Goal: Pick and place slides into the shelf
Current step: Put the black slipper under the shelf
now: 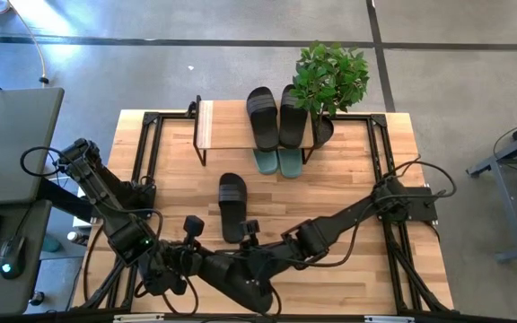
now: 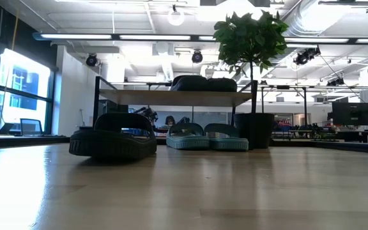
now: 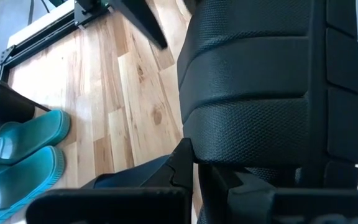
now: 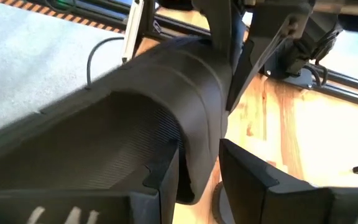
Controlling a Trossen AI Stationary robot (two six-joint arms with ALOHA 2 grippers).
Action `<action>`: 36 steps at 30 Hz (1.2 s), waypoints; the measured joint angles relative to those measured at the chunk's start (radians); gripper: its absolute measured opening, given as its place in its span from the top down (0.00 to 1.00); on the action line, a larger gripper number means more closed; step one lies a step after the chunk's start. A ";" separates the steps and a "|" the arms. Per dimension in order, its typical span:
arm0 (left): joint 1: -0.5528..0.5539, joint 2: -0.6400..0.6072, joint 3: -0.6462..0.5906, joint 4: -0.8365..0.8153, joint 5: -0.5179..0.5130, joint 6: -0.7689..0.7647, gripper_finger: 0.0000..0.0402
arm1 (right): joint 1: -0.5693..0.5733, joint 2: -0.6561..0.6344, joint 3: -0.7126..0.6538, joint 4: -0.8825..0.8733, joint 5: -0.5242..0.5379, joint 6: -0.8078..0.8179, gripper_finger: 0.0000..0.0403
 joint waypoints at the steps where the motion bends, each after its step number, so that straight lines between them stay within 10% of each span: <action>1: 0.000 0.000 0.000 0.002 0.000 0.000 1.00 | -0.002 0.003 0.000 -0.001 -0.002 0.000 0.74; 19: 0.000 0.000 0.000 0.025 -0.023 0.000 1.00 | -0.032 0.054 -0.001 0.026 -0.012 0.016 0.75; 28: 0.000 -0.001 0.000 0.020 0.014 -0.005 0.97 | -0.036 0.055 -0.001 0.040 0.007 0.013 0.98; 36: 0.000 -0.014 0.000 0.001 -0.002 -0.058 0.84 | -0.015 0.051 -0.001 0.003 0.100 0.043 0.99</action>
